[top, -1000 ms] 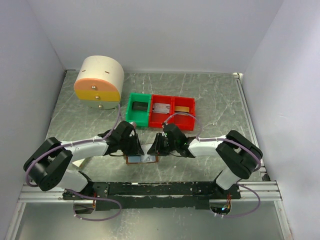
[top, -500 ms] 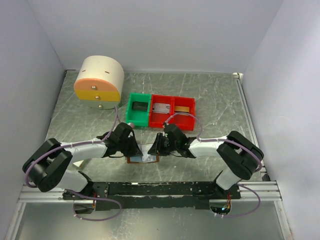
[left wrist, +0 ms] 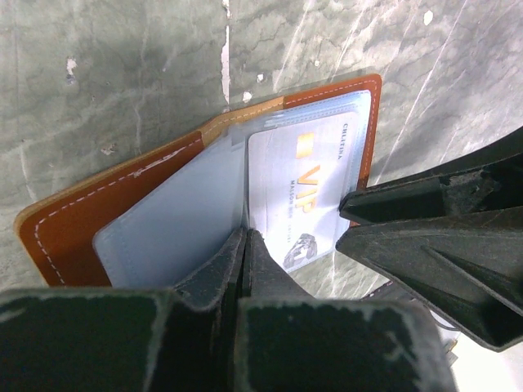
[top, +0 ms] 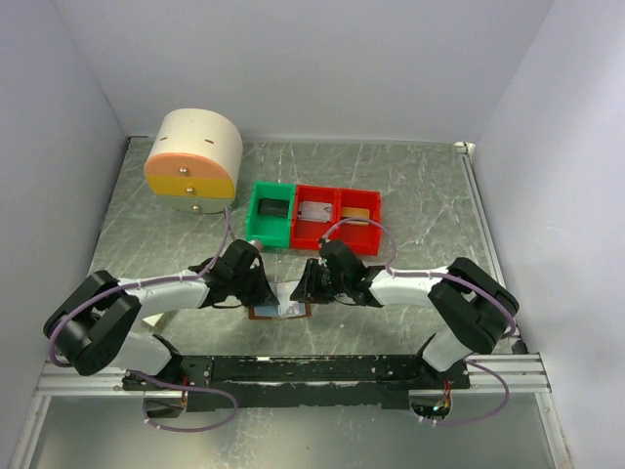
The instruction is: Take the credit cards out of the card holder
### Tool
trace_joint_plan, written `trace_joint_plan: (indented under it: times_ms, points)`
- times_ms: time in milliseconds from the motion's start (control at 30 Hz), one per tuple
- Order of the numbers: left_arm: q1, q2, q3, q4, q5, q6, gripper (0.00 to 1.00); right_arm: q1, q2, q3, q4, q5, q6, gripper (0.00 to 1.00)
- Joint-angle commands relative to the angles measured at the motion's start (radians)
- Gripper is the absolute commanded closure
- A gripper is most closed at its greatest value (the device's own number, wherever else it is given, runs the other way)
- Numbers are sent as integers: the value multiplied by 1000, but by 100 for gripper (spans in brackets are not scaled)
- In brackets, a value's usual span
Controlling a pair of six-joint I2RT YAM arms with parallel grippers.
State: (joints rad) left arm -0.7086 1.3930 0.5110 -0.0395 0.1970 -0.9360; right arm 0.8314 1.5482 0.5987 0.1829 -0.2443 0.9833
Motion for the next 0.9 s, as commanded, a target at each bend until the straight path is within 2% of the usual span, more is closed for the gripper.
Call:
trace_joint_plan:
  times_ms: [0, 133, 467, 533, 767, 867]
  points:
    - [-3, -17, -24, -41, -33, 7, 92, -3, 35, 4, -45, 19, -21, 68]
    - [-2, -25, -30, 1, -9, 7, 72, -5, 39, -11, -25, 15, -11, 69]
    - [-3, 47, -26, 45, 22, -10, 68, -4, 50, -27, -1, -1, -3, 70]
    - [-2, 58, -42, 74, 36, -21, 70, -3, 53, -33, 10, -7, 2, 70]
    - [-3, 23, -31, 12, -9, -3, 92, -5, 43, -29, -25, 13, -7, 70]
    - [-3, -19, -19, -47, -48, 11, 93, -5, 39, -22, -47, 30, -14, 70]
